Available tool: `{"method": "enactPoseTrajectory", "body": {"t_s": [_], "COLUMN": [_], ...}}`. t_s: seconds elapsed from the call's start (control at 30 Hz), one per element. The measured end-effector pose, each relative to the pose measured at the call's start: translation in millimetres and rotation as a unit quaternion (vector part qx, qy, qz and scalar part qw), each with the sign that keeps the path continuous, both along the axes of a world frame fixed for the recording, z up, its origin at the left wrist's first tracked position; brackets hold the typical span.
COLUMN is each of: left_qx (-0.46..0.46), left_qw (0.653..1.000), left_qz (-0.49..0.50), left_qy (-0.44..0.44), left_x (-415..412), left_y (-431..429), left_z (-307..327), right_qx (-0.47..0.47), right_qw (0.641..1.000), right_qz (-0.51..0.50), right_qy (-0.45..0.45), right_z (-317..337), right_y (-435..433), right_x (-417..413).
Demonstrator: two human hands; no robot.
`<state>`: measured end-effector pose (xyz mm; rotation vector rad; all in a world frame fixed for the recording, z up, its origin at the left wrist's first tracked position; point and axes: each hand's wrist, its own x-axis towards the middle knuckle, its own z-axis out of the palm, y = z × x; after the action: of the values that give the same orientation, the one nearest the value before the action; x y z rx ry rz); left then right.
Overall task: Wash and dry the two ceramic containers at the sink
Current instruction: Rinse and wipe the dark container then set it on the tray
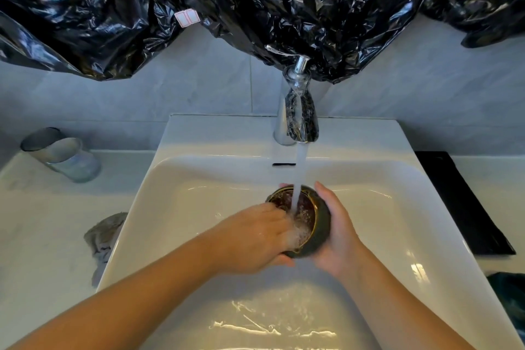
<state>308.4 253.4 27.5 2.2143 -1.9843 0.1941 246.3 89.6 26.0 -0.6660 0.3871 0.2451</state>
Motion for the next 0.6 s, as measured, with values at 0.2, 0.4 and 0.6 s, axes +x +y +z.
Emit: {"method": "enactPoseTrajectory", "body": {"t_s": [0.2,0.4,0.6], "left_qx": [-0.071,0.018,-0.266], "left_qw": [0.946,0.995,0.811], "left_qz": [0.186,0.09,0.228], "left_qy": [0.256,0.035,0.468], "left_x": [-18.3,-1.9,-47.8], "left_y": [-18.0,-12.5,-37.9], "left_z": [13.5,11.6,15.3], "right_qx": [0.005,-0.019,-0.114], "right_qw": [0.998,0.999,0.985], "right_qz": [-0.05,-0.036,-0.107], "right_qy": [-0.023,-0.002,-0.079], "right_z": [4.0,0.6,-2.3], "right_y": [16.9,7.0,17.9], "right_x": [-0.2,7.4,6.4]}}
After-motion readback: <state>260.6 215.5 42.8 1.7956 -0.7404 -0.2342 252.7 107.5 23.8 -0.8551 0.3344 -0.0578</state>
